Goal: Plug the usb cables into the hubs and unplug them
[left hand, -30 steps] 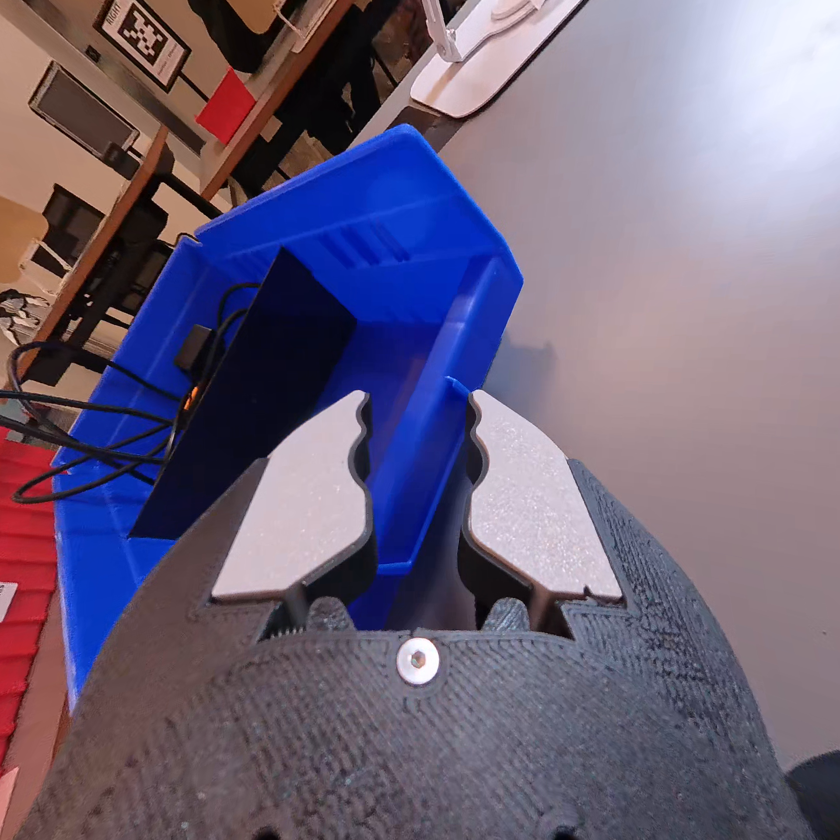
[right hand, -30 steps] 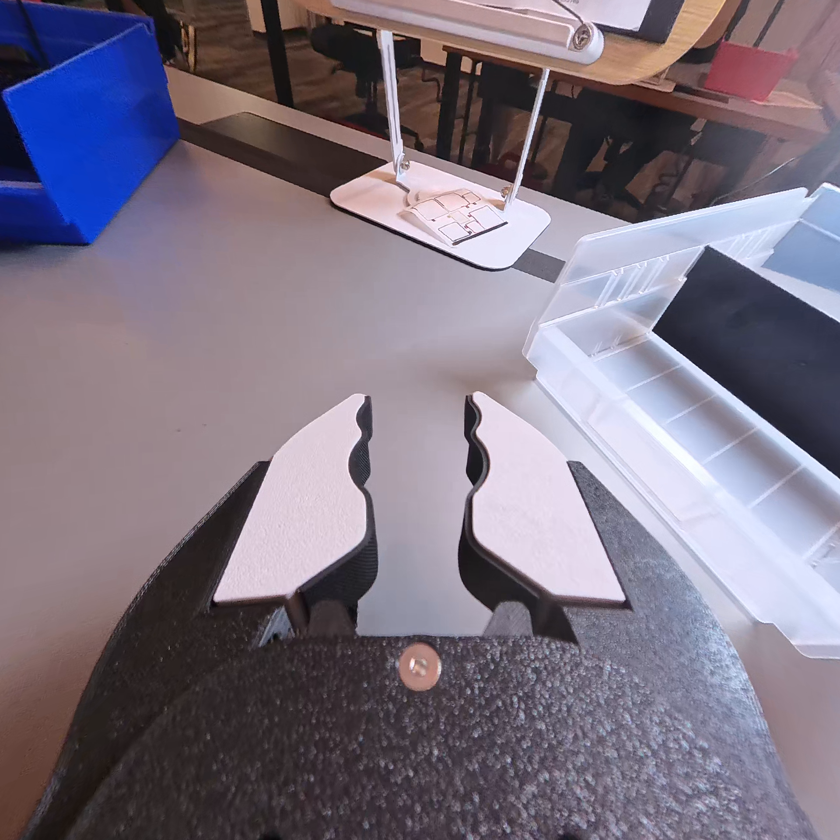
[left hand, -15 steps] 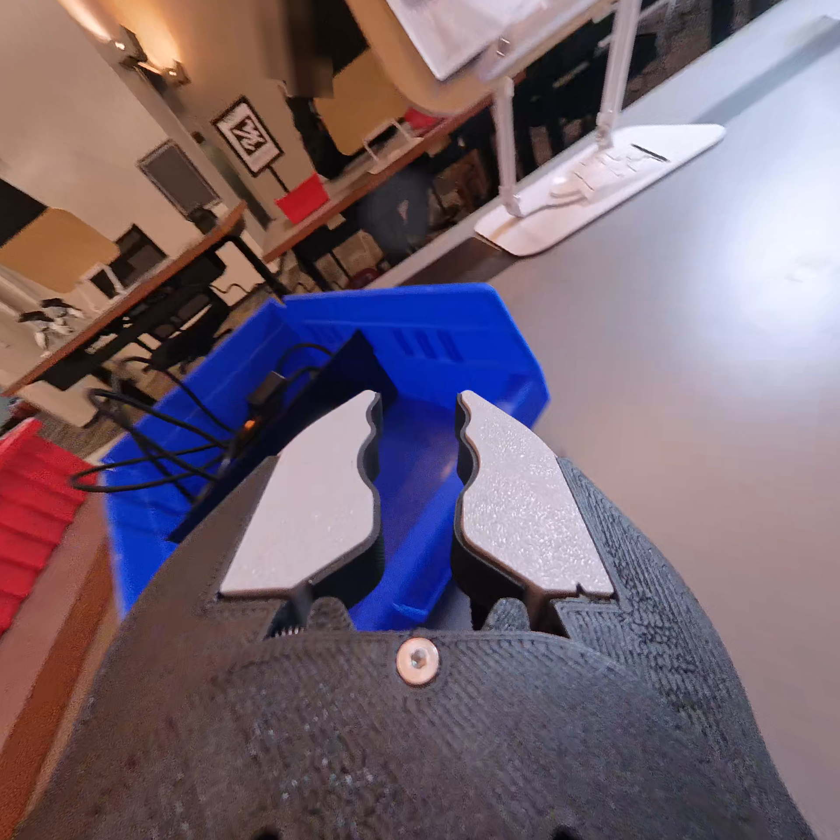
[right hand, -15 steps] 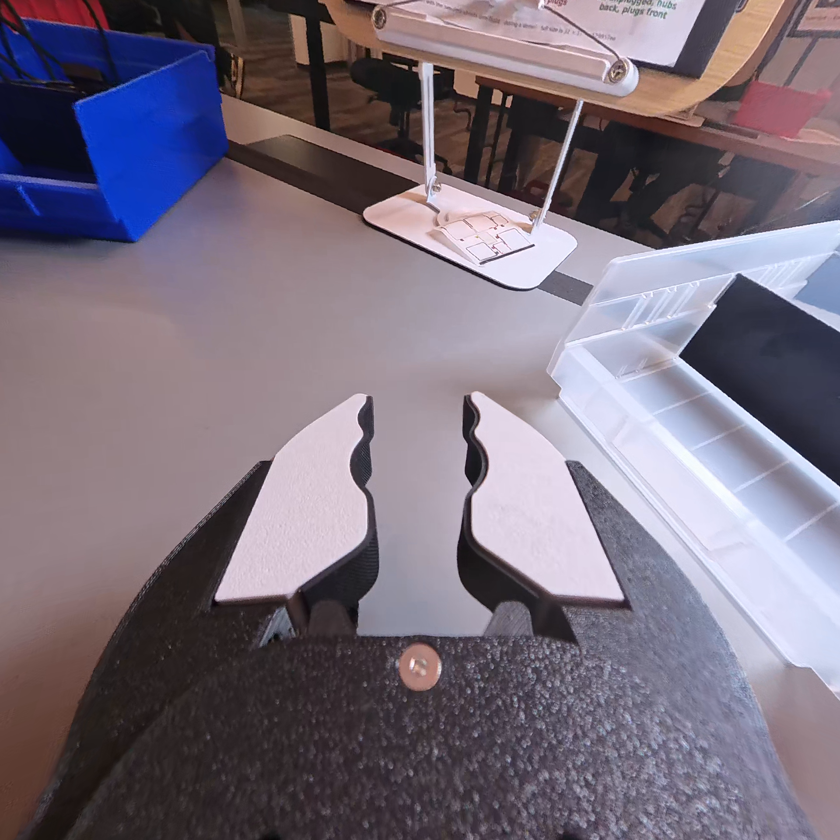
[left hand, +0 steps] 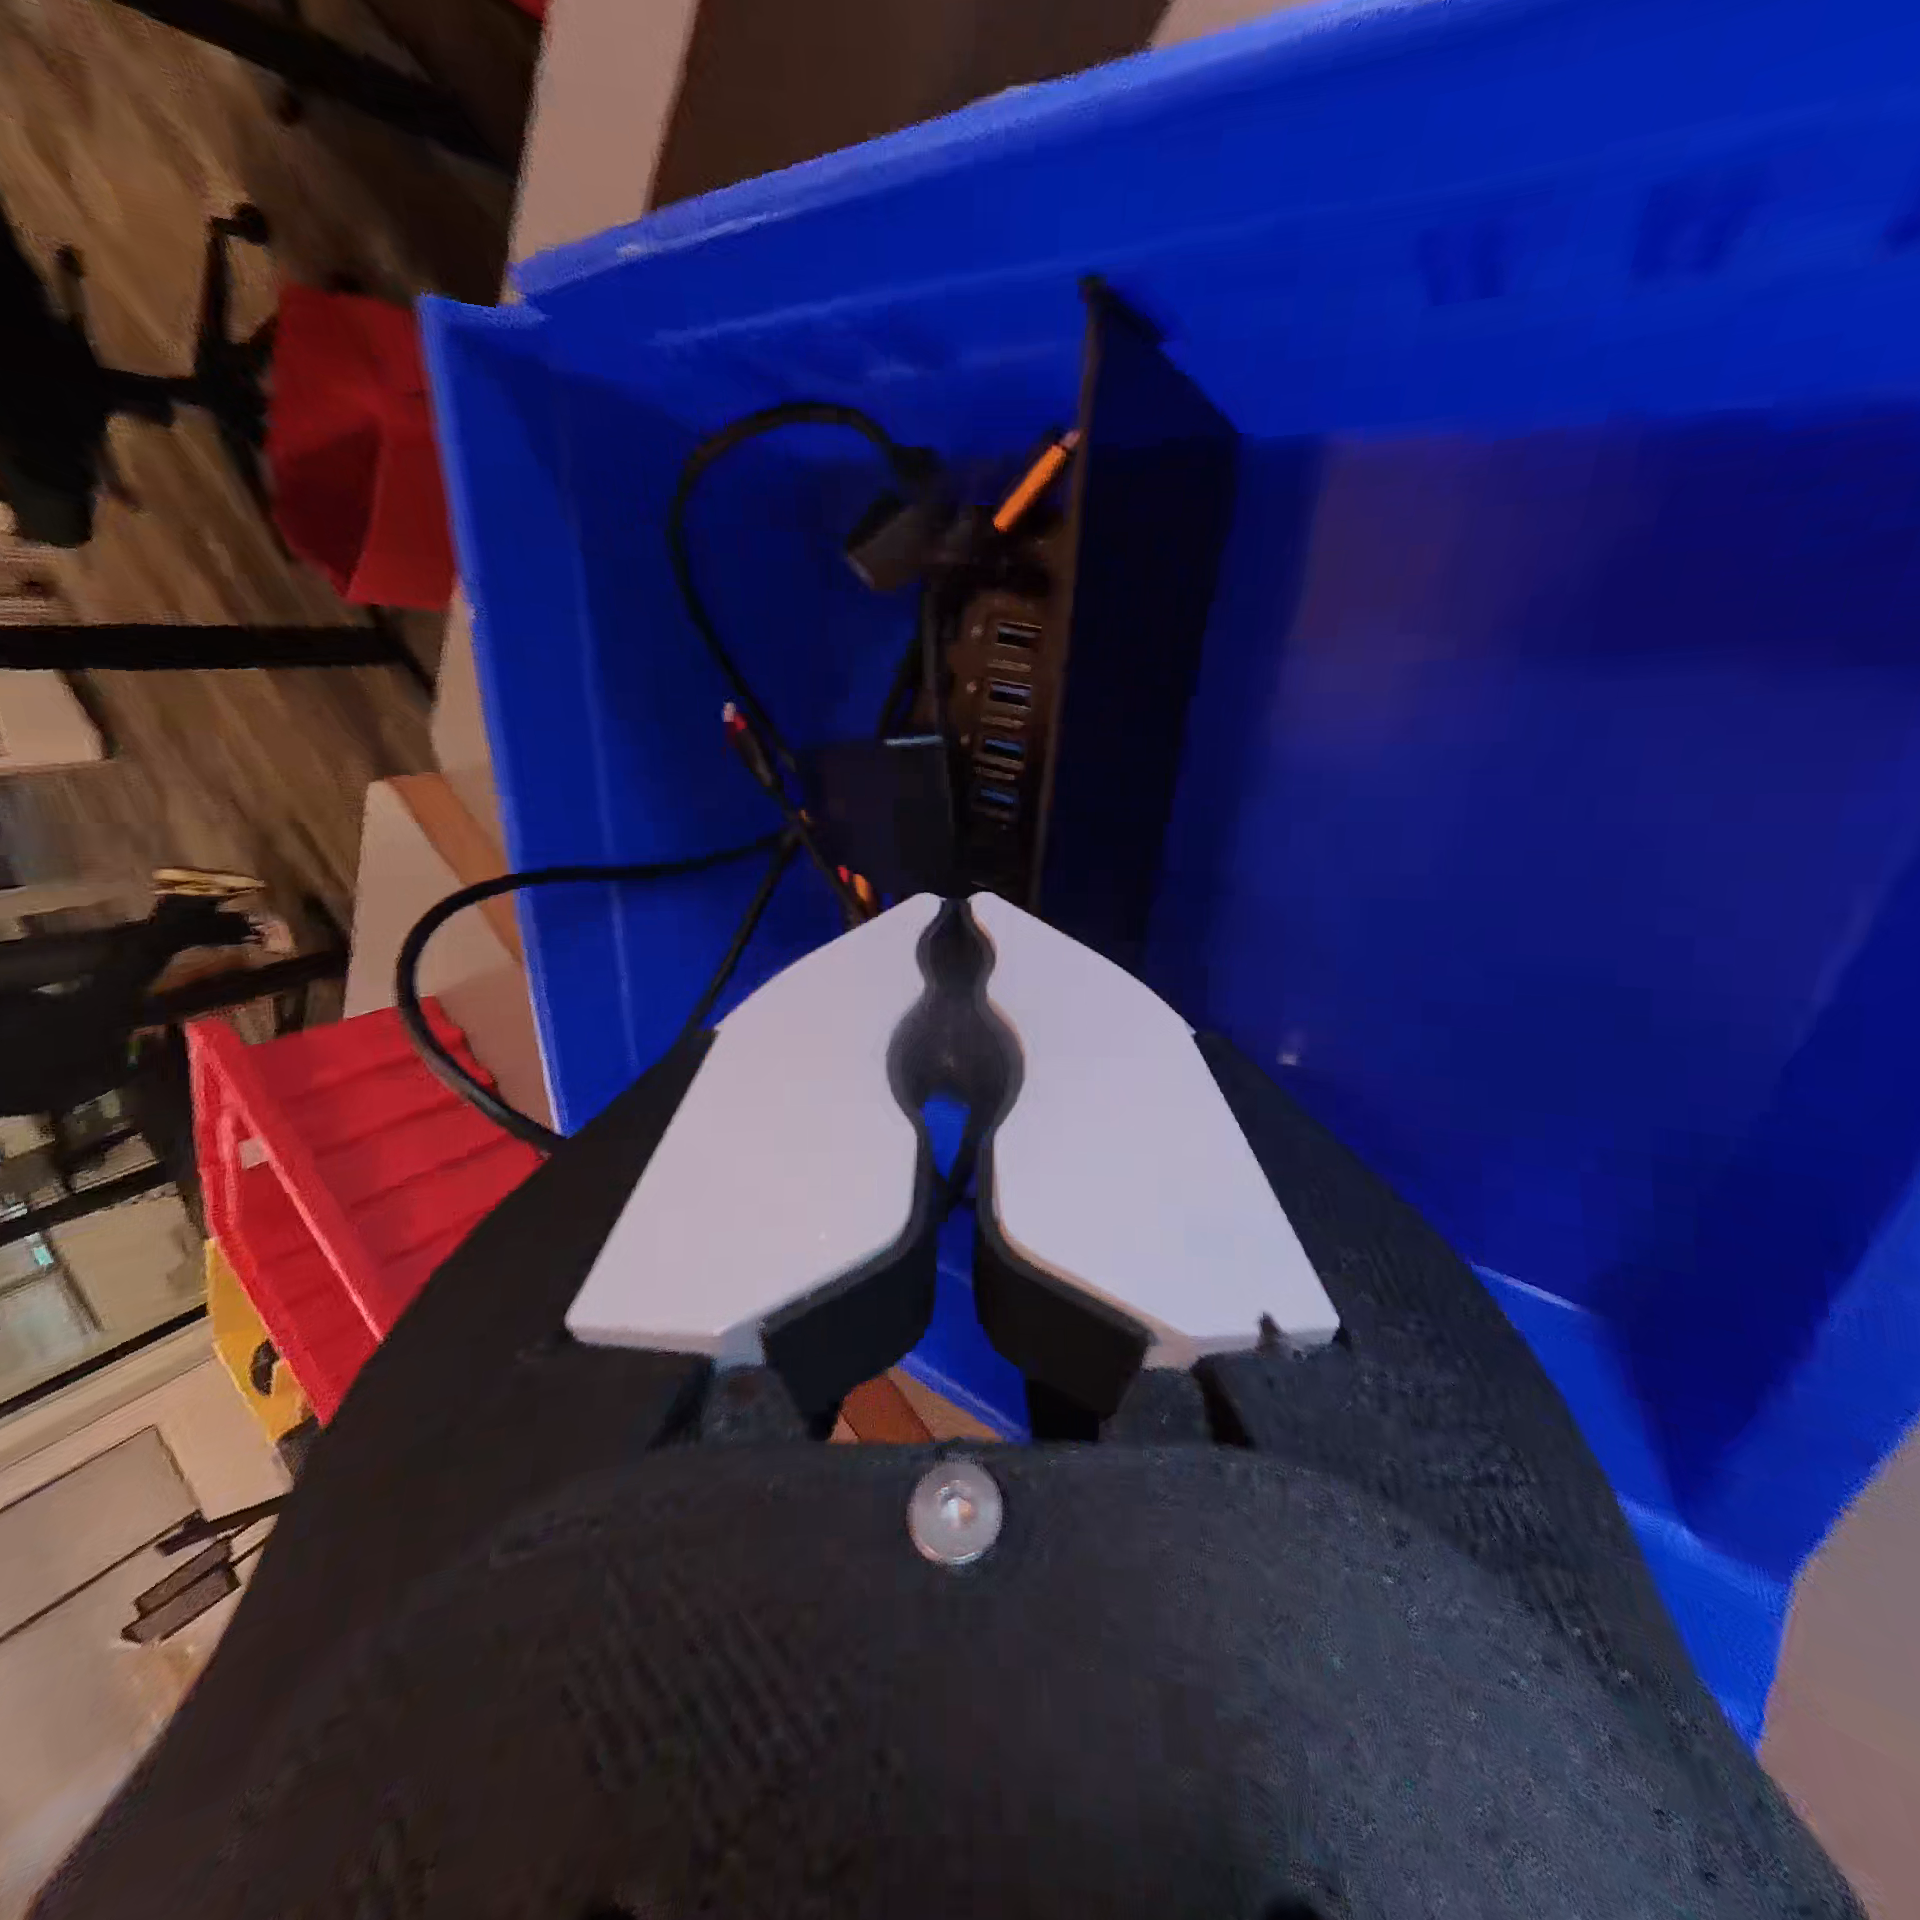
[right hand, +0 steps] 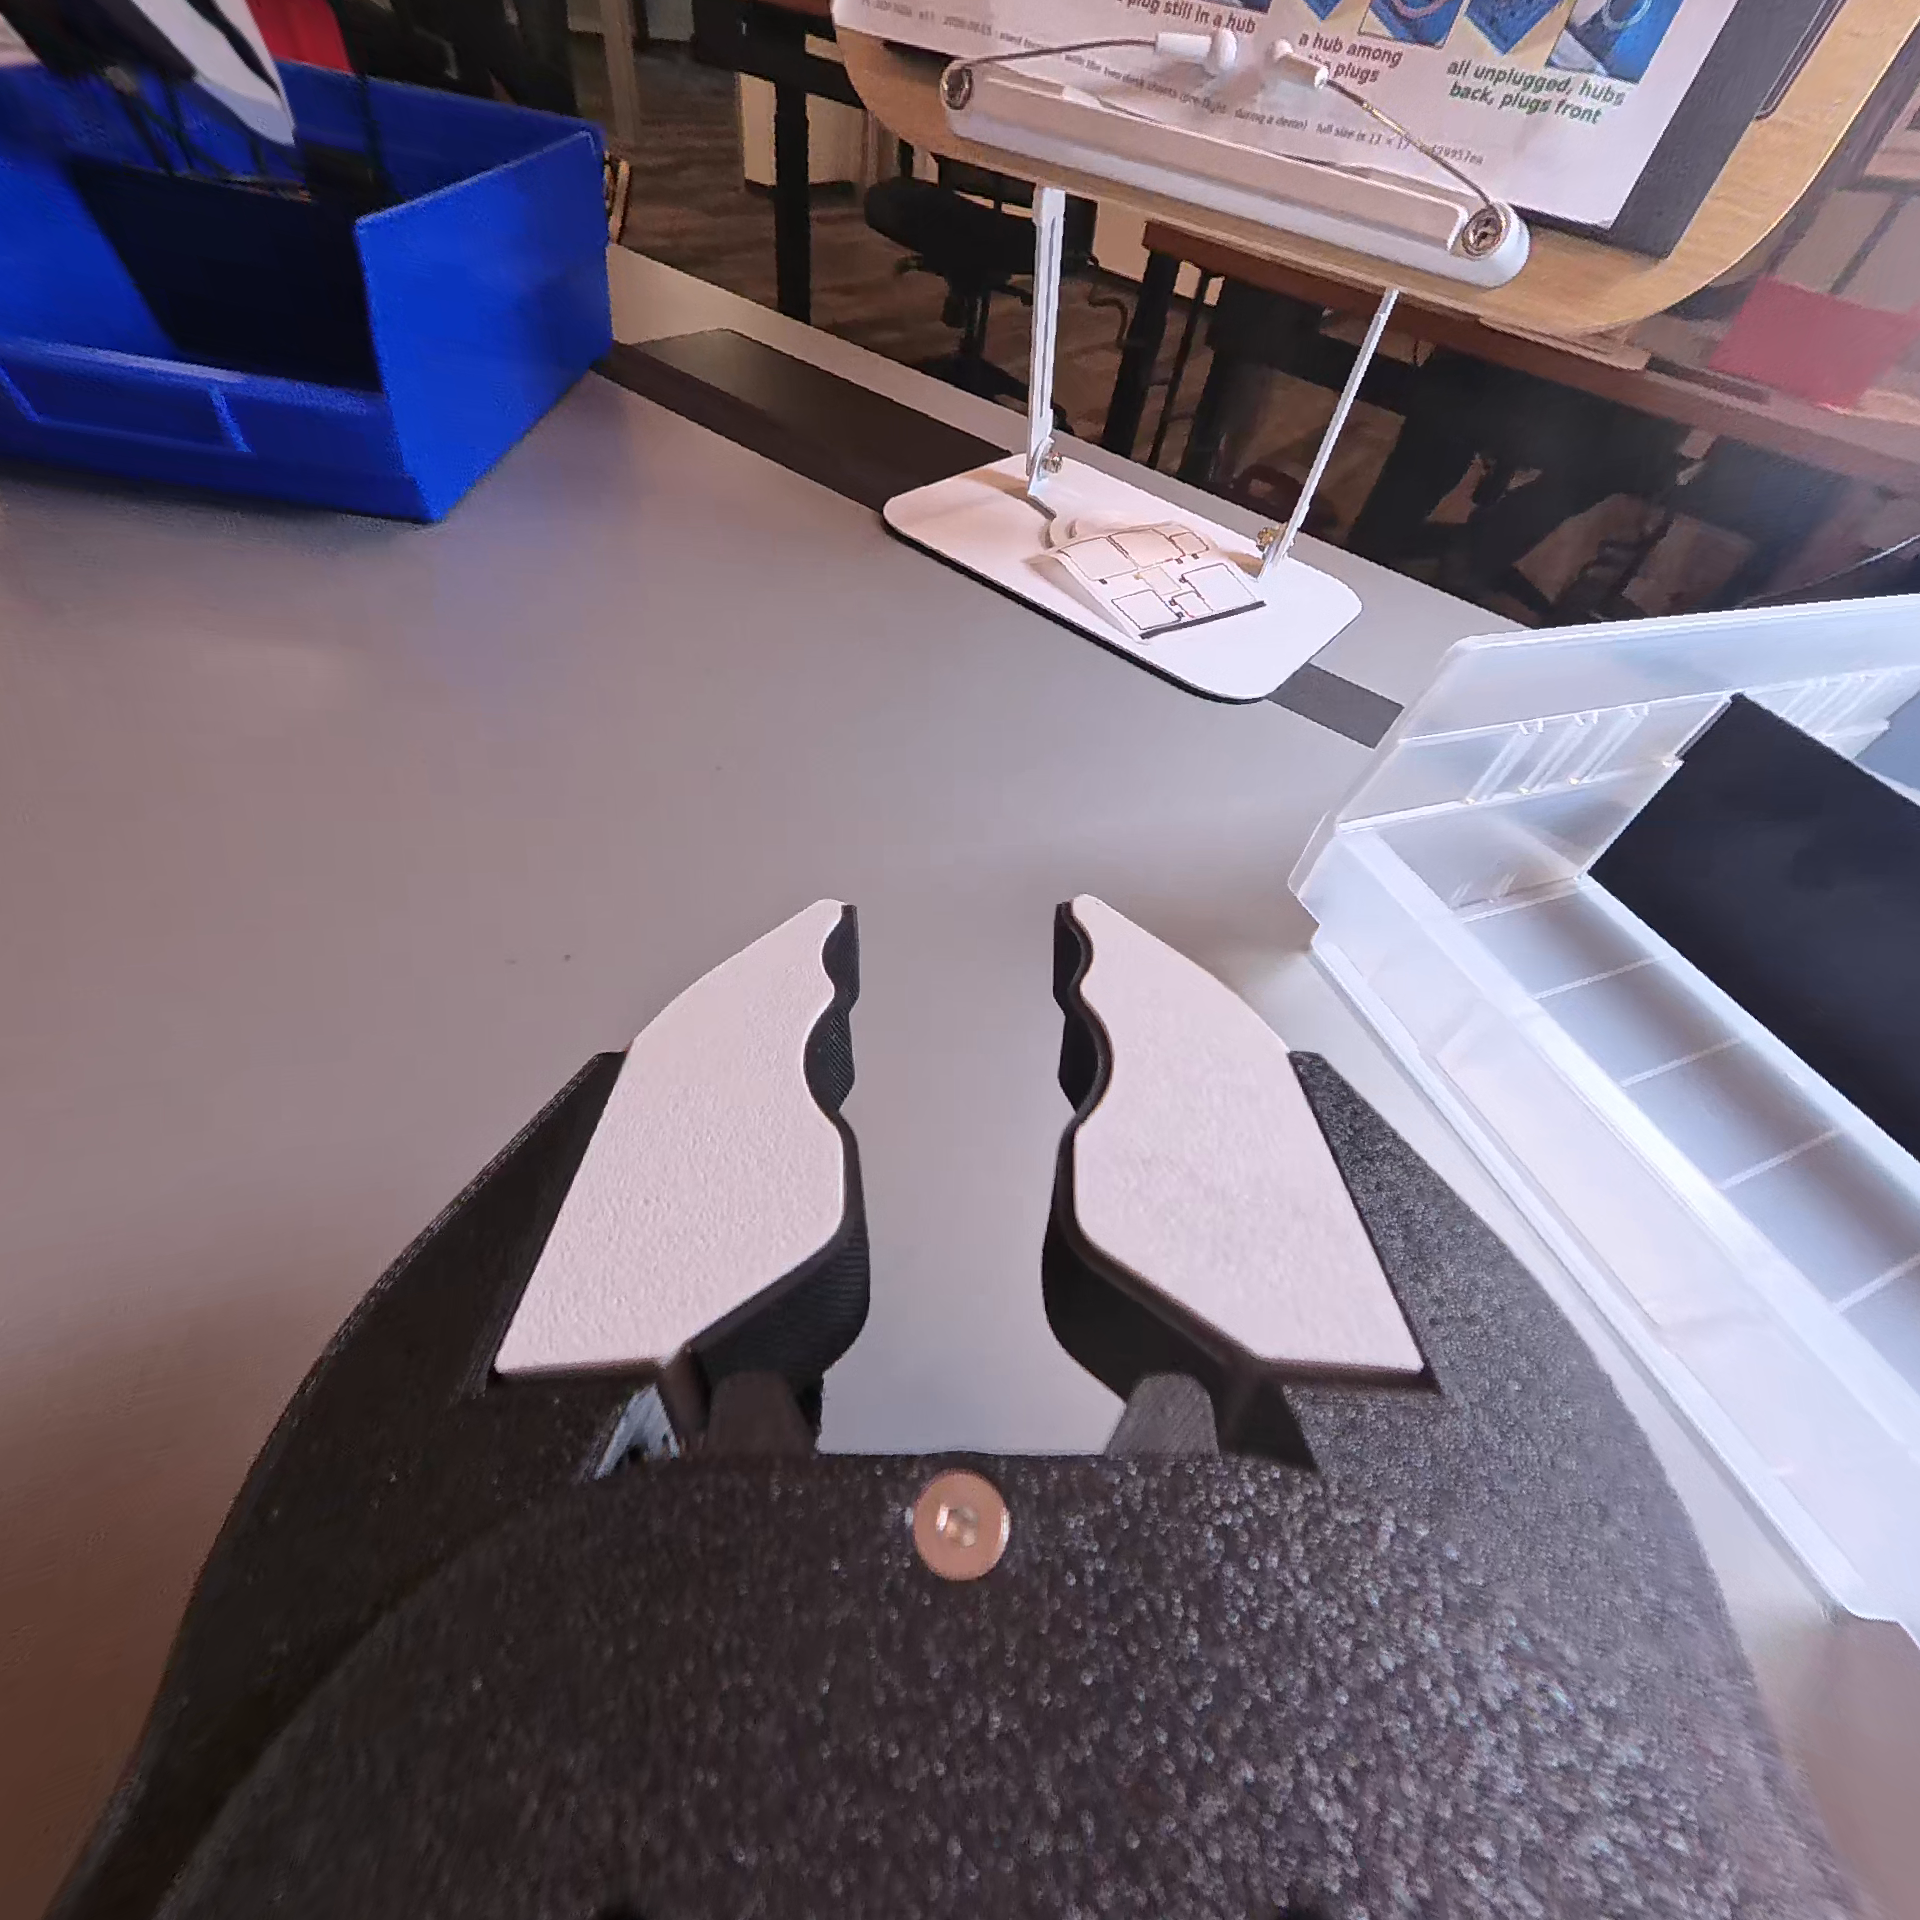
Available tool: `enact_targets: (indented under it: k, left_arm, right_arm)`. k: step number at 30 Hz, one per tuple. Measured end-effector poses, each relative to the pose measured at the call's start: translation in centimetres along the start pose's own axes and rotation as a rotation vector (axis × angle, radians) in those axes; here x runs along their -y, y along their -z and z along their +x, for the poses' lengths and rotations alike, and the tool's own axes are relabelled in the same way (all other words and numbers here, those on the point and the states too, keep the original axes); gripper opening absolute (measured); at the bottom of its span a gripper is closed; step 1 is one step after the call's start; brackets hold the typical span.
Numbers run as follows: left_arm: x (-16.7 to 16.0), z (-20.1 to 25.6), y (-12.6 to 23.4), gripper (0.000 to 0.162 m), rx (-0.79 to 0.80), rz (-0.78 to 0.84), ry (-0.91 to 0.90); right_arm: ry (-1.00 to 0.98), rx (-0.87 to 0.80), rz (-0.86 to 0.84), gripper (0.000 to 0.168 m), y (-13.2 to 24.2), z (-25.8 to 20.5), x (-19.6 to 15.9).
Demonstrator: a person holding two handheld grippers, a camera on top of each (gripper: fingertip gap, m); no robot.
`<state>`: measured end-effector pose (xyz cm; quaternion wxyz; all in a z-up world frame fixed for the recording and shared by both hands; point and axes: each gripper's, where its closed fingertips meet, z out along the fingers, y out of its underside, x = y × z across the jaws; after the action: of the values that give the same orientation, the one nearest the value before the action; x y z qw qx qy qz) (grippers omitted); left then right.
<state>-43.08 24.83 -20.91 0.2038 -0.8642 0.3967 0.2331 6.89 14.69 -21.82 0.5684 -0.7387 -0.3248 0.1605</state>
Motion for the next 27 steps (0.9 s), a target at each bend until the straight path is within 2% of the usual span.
enact_targets:
  k: [1,4,7,9,11,15,19,27]
  left_arm:
    - [-0.3,0.0,0.0,0.001,-0.02,-0.023,-0.004]
    - [-1.3,-2.0,-0.1,0.004,0.079,-0.062,-0.069]
    - [-0.3,-0.9,0.0,0.014,0.001,0.03,-0.046]
    - [0.2,-0.6,-0.1,0.025,-0.033,0.046,-0.029]
    - [0.2,-0.7,-0.8,0.029,-0.037,0.029,-0.023]
    - [-0.4,-1.1,-2.5,0.023,-0.024,-0.049,-0.063]
    - [0.0,-1.2,-2.9,0.018,-0.028,-0.054,-0.078]
    - [1.4,-3.3,1.7,0.014,0.046,0.052,-0.094]
  right_arm:
    - [-0.008,0.01,-0.003,0.036,-0.1,-0.1,-0.1]
    - [-0.022,0.044,-0.02,0.036,-0.4,-0.6,-0.5]
    - [-0.007,0.061,-0.028,0.036,-0.5,-1.2,-0.6]
    - [0.01,0.058,-0.023,0.035,-0.4,-1.3,-0.4]
    - [0.017,0.057,-0.017,0.035,-0.3,-1.4,-0.3]
    - [0.043,0.029,0.01,0.035,0.1,-1.4,0.5]
    - [0.126,-0.03,0.012,0.035,0.5,-1.7,1.2]
    - [0.208,-0.025,-0.029,0.035,0.4,-3.5,0.9]
